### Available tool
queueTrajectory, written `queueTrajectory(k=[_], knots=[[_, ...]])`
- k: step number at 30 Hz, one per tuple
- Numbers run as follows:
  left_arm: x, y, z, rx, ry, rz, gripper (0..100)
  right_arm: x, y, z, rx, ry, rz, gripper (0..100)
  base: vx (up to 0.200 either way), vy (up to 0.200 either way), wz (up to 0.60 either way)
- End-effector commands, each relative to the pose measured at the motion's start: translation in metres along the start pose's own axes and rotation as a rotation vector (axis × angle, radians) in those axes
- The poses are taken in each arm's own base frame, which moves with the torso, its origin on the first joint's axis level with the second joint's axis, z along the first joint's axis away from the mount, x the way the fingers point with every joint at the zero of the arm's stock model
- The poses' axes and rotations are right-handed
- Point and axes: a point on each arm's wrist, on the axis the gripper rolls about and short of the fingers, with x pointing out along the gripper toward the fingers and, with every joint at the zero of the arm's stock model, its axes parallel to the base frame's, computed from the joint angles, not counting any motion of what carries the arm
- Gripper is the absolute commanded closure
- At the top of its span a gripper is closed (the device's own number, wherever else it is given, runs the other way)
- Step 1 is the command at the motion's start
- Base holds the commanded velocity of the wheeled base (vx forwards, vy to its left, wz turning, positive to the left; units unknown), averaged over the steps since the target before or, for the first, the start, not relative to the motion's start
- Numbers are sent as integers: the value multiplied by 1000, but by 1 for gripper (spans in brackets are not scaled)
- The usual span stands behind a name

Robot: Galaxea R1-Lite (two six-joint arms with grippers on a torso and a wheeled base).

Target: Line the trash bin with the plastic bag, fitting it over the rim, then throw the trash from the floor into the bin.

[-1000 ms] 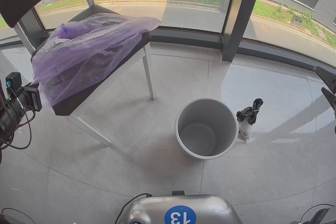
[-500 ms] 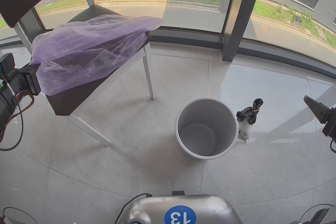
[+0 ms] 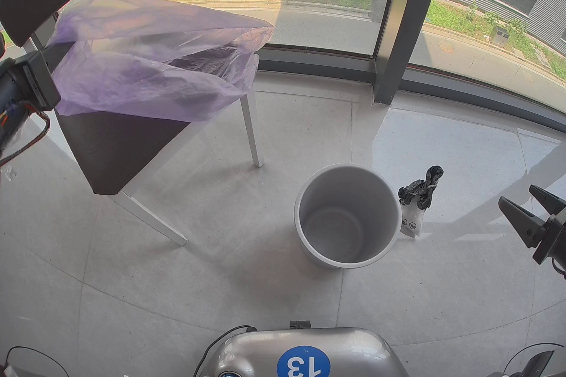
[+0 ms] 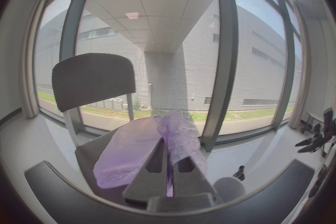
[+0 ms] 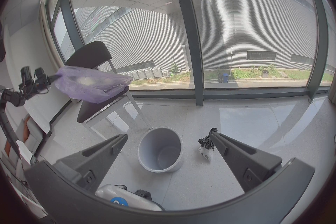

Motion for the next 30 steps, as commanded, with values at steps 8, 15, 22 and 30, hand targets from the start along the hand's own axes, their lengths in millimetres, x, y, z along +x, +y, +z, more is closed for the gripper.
queueTrajectory(k=[8,15,22,30], knots=[[-12,-19,31,20,-35,-146,100,25,11,-8,22,102,34,0,0,0,0],[-24,-18,18,-3,20,-161,100,41,13,3,102,95,50,0,0,0,0],[-28,-22,23,-34,-11,-241,100,60,20,19,137,81,84,0,0,0,0],[-33,-28,27,-52,-35,-344,100,86,31,22,176,113,91,0,0,0,0]])
